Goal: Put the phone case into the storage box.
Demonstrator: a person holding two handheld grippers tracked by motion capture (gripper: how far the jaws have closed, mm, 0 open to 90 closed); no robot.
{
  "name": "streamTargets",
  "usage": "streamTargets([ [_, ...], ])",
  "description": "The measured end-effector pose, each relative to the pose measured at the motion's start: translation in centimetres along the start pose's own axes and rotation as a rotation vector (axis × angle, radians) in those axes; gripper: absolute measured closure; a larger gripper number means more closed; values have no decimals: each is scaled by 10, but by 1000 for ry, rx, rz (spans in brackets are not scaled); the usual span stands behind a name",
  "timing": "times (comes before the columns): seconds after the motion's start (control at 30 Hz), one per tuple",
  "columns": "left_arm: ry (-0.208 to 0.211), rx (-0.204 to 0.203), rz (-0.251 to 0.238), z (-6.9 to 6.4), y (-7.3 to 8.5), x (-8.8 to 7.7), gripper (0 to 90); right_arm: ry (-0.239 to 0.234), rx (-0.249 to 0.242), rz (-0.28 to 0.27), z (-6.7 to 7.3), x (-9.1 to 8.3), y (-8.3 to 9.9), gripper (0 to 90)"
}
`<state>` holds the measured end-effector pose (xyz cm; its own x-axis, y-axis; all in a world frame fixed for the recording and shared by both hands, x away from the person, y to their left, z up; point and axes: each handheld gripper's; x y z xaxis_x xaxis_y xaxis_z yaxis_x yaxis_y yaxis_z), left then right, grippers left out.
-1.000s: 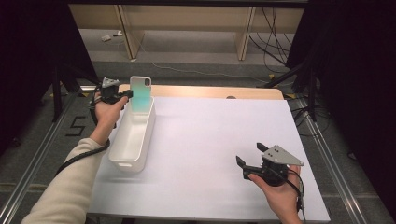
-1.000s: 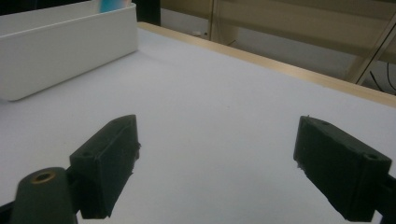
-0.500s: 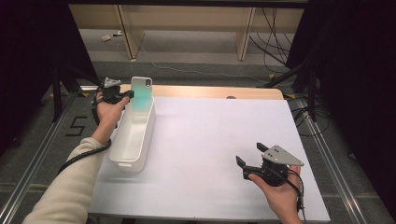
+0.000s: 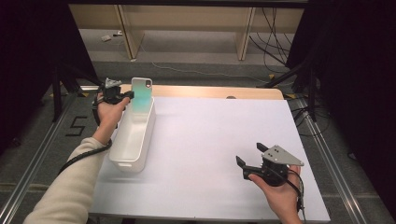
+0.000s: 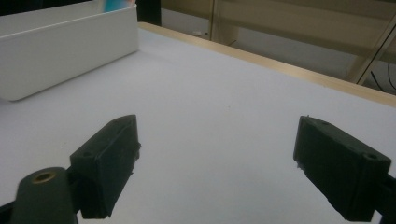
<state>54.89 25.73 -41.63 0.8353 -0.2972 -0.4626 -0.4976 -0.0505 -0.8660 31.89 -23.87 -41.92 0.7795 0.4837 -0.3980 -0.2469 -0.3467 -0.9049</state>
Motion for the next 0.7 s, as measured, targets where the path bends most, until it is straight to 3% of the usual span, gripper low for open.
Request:
streamTargets([
  [0.7, -2, -7, 5, 2, 5, 1, 848, -2, -2, 5, 0, 0, 0, 154],
])
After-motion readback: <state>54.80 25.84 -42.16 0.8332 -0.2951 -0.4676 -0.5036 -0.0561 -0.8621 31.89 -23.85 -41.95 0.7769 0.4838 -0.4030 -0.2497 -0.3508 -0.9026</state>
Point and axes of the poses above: each handheld gripper's, and its own axes: x roughly forward along the jaws, y roughly out of its underside, z roughly to its left, and after that the axes turned 7 degrees about -x, right-handed
